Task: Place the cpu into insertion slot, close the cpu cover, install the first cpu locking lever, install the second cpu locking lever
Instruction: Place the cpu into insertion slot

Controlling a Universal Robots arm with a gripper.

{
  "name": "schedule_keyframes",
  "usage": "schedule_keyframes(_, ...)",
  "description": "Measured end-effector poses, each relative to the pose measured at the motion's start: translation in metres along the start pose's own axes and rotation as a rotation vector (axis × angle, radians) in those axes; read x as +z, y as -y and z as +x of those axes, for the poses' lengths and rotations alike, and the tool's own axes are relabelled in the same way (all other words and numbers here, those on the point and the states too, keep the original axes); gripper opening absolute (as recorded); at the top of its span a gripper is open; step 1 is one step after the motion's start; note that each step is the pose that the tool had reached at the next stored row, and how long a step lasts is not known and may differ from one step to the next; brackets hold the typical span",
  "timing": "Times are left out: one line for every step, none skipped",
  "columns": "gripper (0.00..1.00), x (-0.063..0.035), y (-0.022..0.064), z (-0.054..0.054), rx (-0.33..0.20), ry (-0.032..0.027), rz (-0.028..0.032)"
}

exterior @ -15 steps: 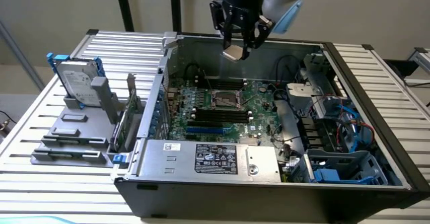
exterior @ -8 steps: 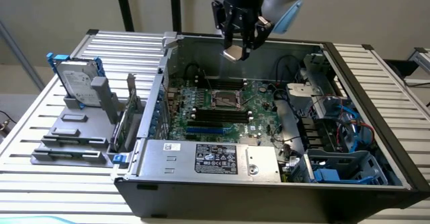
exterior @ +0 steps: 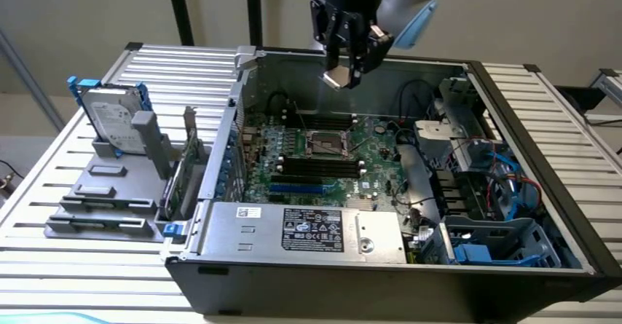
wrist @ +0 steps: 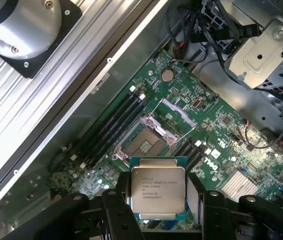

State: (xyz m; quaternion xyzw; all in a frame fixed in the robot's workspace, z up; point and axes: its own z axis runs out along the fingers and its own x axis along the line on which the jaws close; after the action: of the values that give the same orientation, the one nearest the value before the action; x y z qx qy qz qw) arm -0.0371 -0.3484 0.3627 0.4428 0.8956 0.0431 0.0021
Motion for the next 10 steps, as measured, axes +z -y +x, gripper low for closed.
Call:
schedule_keyframes(0.55,0.0002,0.0,0.0,0.015,0.0002,0.0004)
schedule_keyframes(0.55,0.0003,0.0,0.0,0.028,0.0006,0.0012)
schedule_keyframes(0.55,0.0006,0.0001,0.0,0.04,0.0006,0.0023)
schedule_keyframes(0.55,0.0009,0.0001,0.0,0.049,0.0,0.0038)
schedule_keyframes(0.55,0.0012,0.0001,0.0,0.059,-0.0001,0.0048)
schedule_keyframes(0.55,0.0014,0.0002,0.0,0.073,0.0003,0.0052)
schedule_keyframes(0.55,0.0016,0.0001,-0.0001,0.088,0.001,0.005)
schedule_keyframes(0.55,0.0017,0.0002,-0.0001,0.105,0.0019,0.0048)
schedule_keyframes(0.55,0.0019,0.0002,-0.0001,0.122,0.0028,0.0046)
schedule_keyframes(0.55,0.0021,0.0002,-0.0001,0.139,0.0037,0.0044)
